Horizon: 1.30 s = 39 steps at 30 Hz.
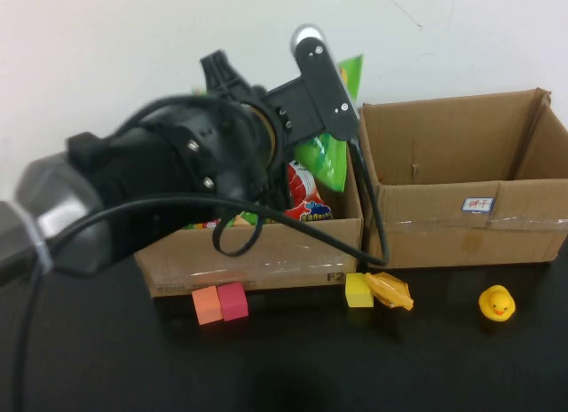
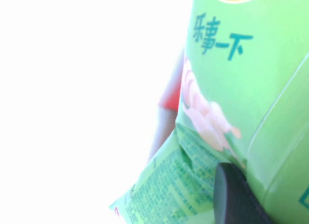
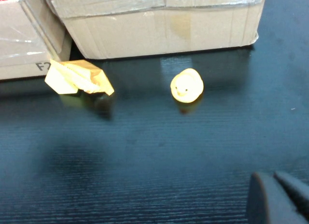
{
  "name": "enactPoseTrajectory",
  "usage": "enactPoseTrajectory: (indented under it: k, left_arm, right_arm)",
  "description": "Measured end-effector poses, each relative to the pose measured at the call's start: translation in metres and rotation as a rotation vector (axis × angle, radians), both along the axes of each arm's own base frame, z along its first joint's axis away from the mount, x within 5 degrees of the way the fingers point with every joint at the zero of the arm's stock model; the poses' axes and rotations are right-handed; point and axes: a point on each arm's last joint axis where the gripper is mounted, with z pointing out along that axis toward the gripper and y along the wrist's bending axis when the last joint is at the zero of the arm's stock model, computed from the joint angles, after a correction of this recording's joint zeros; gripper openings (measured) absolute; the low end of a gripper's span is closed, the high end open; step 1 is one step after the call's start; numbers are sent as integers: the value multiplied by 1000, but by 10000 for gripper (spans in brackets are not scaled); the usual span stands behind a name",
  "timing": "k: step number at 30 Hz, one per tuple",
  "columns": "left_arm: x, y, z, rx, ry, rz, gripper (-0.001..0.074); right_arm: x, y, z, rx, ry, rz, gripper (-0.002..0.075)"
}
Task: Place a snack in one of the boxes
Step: Place the potato chip in the potato chip box, then pick up the biscuit
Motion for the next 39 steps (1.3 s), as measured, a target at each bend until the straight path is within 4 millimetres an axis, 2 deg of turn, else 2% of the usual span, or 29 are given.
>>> enactPoseTrajectory:
  k: [5,10,12,16,19,21,23,26,29,32,36,39]
  left_arm:
    - [30,6,-21,8,-68,43,218]
    - [68,31,-62,-54,4,166,223]
    - [79,39,-78,-57,37,215,299]
    - [90,44,-91,-60,67,278,542]
    - [92,43,-85,-84,70,330,596]
    - [91,43,-75,-120,70,376,560]
    - [88,42,-65,-177,86,417,472]
    - [78,43,-46,-282,142,458,253]
    - [61,43,-25,-366,226,443,80]
    - [41,43,2,-451,292,378,22]
    - [15,43,37,-567,334,280,6]
    - [-7,49,61,-660,302,213,2]
  right_arm:
    - [0,0,0,0,0,0,0]
    - [0,0,0,0,7,1,0]
    - [-1,0,-1,0,14,2,0]
    - [-1,0,-1,0,17,2,0]
    - [-1,0,-1,0,17,2,0]
    - [-1,0,-1,2,19,2,0]
    - [-1,0,-1,3,19,2,0]
    - [-1,0,-1,5,19,2,0]
    - [-1,1,-1,0,18,9,0]
    - [-1,3,-1,-5,12,40,0]
    - [-1,8,1,-6,-10,118,7]
    - [-1,14,3,-9,-46,200,51]
